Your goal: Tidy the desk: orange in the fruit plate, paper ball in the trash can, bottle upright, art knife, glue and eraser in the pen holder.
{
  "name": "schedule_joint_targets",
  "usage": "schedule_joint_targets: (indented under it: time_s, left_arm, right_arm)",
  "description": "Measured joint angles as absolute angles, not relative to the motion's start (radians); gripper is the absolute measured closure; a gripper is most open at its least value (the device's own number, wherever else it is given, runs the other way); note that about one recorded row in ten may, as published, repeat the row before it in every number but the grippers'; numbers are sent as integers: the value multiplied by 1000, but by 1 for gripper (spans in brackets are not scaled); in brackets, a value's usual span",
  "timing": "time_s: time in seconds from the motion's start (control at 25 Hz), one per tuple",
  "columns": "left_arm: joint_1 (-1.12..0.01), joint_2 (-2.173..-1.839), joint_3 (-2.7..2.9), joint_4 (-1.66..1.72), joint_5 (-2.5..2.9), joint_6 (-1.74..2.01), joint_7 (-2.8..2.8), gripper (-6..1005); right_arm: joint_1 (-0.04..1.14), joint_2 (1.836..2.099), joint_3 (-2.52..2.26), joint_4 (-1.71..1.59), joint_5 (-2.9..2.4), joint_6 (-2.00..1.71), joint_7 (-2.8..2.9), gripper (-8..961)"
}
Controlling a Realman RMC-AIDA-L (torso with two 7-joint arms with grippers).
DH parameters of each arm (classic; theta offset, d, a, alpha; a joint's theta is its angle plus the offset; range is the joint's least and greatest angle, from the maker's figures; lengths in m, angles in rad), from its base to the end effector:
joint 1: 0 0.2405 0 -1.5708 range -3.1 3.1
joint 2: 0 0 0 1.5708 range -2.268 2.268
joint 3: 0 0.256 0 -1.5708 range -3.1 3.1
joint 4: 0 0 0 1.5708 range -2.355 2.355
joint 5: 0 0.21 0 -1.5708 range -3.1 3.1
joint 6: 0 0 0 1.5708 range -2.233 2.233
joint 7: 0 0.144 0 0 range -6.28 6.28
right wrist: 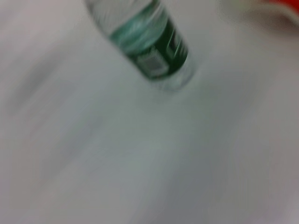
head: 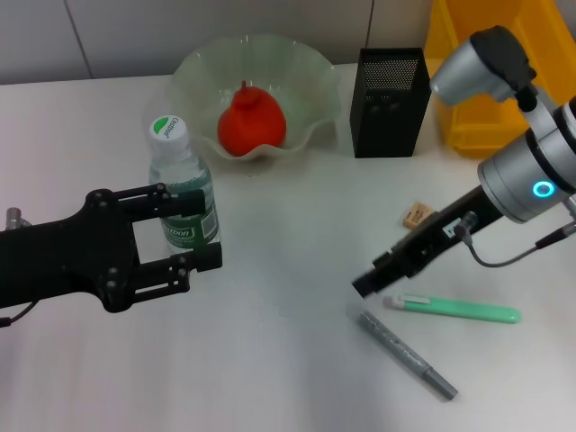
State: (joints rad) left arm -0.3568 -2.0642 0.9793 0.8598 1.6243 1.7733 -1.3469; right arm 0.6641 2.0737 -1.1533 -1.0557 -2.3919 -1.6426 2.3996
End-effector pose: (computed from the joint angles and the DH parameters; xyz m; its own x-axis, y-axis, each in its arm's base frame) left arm -0.2285 0.2862 0.0226 0.7518 0.1426 0.6438 0.2287 -0.9721 -0.0518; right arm 0.1993 0.3479 -0.0094 0.6672 -0.7349 0.1215 -0.7226 -0.6781 -0.1343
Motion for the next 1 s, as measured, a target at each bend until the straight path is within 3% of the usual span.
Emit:
schedule_joint_targets:
  time_s: [0.72,1.0]
  left_arm:
    - [-357,-2065,953,850,1610,1767,-1335,372]
    - [-347,-2068,926,835,1582,1768,-1331,372]
  right_arm:
    - [686,2073,-1179,-1206,-2584,-1738,2101,453]
    - [772,2055,-1180,-1126,-2641,-1747,1946,477]
